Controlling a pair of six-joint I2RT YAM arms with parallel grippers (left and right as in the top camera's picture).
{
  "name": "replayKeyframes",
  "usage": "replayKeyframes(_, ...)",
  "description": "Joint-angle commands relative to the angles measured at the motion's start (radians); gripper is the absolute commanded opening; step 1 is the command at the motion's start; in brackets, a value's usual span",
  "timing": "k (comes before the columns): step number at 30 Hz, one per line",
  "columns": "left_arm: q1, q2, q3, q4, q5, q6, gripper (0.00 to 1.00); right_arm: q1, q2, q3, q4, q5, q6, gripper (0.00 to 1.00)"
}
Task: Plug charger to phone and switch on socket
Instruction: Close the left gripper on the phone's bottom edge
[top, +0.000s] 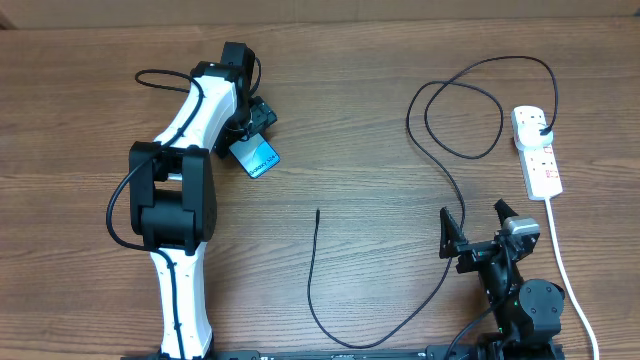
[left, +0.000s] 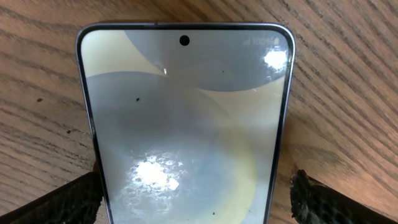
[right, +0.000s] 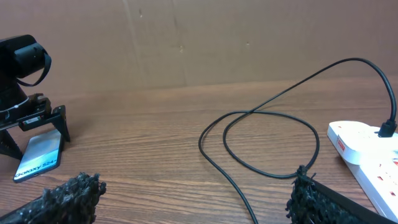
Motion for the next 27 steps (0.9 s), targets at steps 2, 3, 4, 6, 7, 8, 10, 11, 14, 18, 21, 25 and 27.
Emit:
replayKeyframes(2,0.004,0.028,-0.028,-0.014,0.02,-0.003,1.0,0.005,-0.01,-0.005,0.006,0.006,0.0,1.0)
replayKeyframes(3,0.004,0.028,-0.028,-0.015,0.02,-0.003,1.0,0.005,-0.01,-0.005,0.006,0.006,0.0,1.0)
replayKeyframes(4,0.004,0.028,-0.028,-0.017,0.02,-0.003,1.0,0.005,-0.01,-0.005,0.006,0.006,0.0,1.0)
replayKeyframes(6,0.004,0.028,-0.028,-0.02,0.02,-0.003,1.0,0.005,-0.01,-0.005,0.006,0.006,0.0,1.0)
replayKeyframes(7,0.004,0.028,-0.028,-0.022,0.02,-0.003,1.0,0.005,-0.01,-0.005,0.006,0.006,0.0,1.0)
replayKeyframes(8,0.004,0.028,-0.028,-0.024,0.02,-0.003,1.0,0.005,-0.01,-0.005,0.006,0.006,0.0,1.0)
replayKeyframes(10,0.004,0.028,-0.028,-0.029,0.02,-0.003,1.0,0.005,-0.01,-0.005,0.006,0.006,0.0,1.0)
replayKeyframes(11,0.004,0.028,-0.028,-0.032,0.02,-0.003,1.0,0.005,-0.01,-0.005,0.006,0.006,0.0,1.0)
replayKeyframes(14,0.004,0.028,-0.028,-0.036,0.019,-0.003,1.0,0.005,-0.01,-0.005,0.006,0.006,0.0,1.0)
replayKeyframes(18,0.004,0.028,-0.028,-0.04,0.019,-0.003,1.0,0.005,-0.01,-0.005,0.006,0.006,0.0,1.0)
replayKeyframes(21,0.004,0.028,-0.028,-0.039,0.019,-0.003,1.0,0.005,-0.01,-0.005,0.006,0.006,0.0,1.0)
replayKeyframes(25,0.004,0.028,-0.028,-0.039,0.018,-0.003,1.0,0.005,-0.01,-0.005,0.006,0.006,0.0,1.0)
replayKeyframes(27,0.004,0.028,-0.028,-0.039,0.016,-0.003,1.0,0.005,-0.01,-0.005,0.006,0.006,0.0,1.0)
